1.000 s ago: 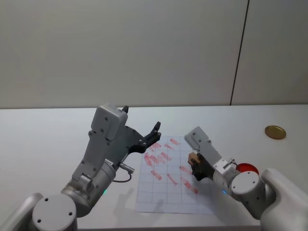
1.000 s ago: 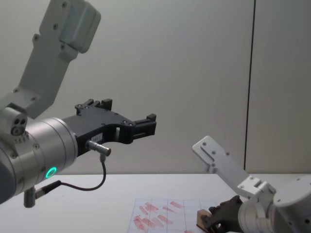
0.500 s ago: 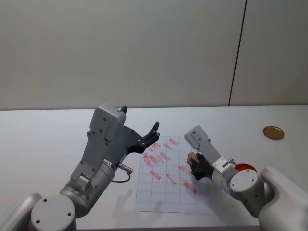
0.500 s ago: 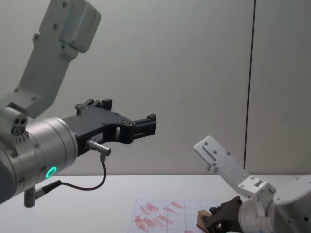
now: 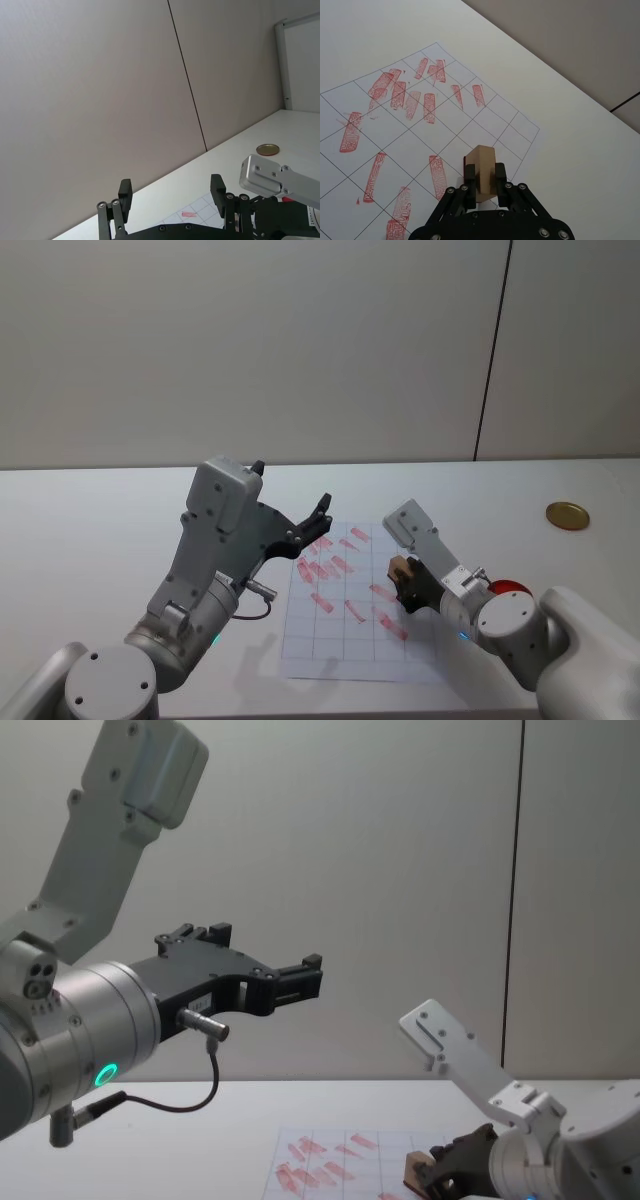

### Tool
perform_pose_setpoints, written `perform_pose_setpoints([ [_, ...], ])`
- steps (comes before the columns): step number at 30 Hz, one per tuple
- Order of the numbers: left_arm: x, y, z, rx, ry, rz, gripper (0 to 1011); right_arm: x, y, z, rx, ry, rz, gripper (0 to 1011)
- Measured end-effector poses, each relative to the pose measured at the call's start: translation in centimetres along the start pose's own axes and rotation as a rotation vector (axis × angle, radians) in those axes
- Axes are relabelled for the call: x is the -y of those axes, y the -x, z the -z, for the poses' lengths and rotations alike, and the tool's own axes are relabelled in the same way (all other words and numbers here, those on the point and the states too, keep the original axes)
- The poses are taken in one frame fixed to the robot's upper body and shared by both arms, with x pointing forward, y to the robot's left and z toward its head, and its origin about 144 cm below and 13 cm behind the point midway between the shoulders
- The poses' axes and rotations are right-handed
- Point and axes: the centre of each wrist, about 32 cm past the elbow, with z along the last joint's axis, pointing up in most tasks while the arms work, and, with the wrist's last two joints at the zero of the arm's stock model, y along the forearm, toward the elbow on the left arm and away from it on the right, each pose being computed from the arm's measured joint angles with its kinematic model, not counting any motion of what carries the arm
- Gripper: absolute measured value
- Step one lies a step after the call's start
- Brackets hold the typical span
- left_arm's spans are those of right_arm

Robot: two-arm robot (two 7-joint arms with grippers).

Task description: Use the one hand to pick up the stamp and affix it onto the A4 paper.

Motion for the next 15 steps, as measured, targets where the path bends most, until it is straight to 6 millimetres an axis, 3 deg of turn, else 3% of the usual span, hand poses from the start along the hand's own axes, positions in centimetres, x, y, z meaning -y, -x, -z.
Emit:
perform_pose_setpoints([
  [7,0.0,0.0,0.0,0.000,0.000,0.000,993,0.3,-0.1,-0.4,-0.006,-0.032,0.013,214],
  [15,0.0,0.0,0.0,0.000,0.000,0.000,993,1.3,-0.8,-2.4,-0.025,-0.113,0.044,214],
])
